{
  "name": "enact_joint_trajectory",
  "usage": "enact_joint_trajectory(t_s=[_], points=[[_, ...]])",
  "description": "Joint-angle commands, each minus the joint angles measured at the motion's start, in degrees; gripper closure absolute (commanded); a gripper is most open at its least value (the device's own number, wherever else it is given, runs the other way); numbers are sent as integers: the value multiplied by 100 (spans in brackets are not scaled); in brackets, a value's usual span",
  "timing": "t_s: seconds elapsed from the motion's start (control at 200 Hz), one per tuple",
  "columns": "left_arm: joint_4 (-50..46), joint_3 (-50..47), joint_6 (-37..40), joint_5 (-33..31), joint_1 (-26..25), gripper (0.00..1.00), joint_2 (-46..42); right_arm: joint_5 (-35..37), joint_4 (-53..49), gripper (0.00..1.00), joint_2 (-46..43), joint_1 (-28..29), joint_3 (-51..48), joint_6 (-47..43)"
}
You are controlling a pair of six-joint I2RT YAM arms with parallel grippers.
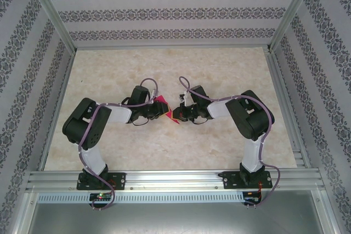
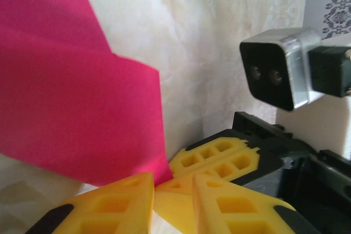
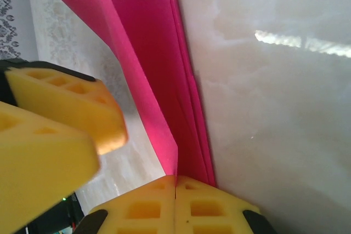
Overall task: Fold a paper plane with a square sheet of paper (pick it up from the middle)
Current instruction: Fold the wing for the fifth time at the center of the table.
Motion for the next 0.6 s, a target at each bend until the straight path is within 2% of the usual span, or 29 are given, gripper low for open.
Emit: enact_joint_trajectory(t_s=[0.0,0.27,0.594], points=[[246,172,63,34,-94,77,172,291,-117,99,264,-119,-145,136],[-171,297,134,-199,-96,81,350,283,-160,98,277,-163,-172,155],[-1167,516,185,-544,-96,84,428,6,-659,86,-154,-159,-67,-135]])
